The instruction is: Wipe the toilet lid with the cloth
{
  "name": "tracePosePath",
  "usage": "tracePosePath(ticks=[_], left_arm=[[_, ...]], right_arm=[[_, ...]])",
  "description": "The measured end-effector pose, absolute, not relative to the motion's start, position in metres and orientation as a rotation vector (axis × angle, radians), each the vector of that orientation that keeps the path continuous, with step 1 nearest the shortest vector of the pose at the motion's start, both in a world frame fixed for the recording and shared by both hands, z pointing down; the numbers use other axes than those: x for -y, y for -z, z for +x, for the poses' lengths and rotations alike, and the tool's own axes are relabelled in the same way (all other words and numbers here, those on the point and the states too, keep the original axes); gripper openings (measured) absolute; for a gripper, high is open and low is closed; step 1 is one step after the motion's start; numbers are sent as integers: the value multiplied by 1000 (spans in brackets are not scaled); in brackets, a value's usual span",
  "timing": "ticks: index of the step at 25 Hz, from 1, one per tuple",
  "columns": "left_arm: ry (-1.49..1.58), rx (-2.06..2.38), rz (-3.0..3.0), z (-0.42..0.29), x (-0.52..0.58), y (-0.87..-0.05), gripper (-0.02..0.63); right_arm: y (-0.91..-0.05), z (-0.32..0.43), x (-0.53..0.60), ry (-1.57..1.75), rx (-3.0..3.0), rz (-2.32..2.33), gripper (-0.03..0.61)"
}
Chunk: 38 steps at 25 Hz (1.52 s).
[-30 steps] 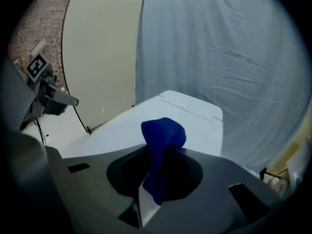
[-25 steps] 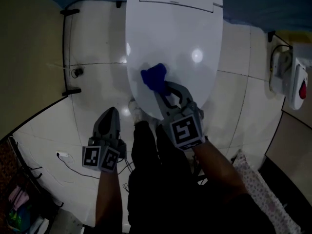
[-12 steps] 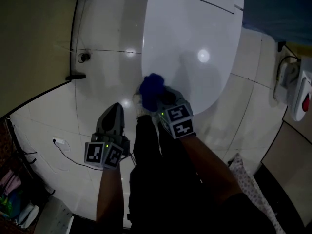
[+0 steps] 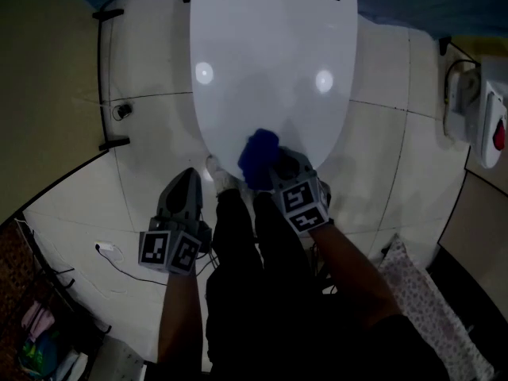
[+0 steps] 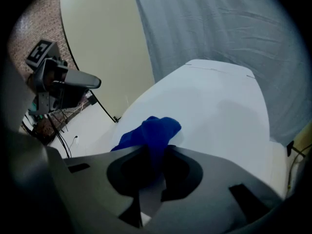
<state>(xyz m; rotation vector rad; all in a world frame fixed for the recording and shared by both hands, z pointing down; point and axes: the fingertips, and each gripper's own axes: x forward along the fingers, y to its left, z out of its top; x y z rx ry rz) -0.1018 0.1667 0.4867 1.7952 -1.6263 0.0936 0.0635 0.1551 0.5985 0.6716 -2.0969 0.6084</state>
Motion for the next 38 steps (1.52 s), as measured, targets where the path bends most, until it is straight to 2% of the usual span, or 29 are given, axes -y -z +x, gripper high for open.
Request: tracePosePath(ticks=[11, 22, 26, 32, 38], left_arm=[[-156, 1507, 1909, -50, -146, -486, -12], [-186, 1485, 1980, -48, -143, -460, -12], [-186, 1513, 1993, -64, -158, -409, -12], [-88, 1602, 2130, -82, -142, -300, -12], [133, 1705, 2117, -112, -163, -176, -11]], right_arm=[[-599, 181, -146, -570, 1993, 869, 55], [-584, 242, -133, -588, 1887, 1068, 54], [-515, 243, -139, -594, 1985, 1142, 54], [-362, 266, -110, -594, 2164, 1388, 54], [-204, 293, -117, -463, 2345, 1616, 54]])
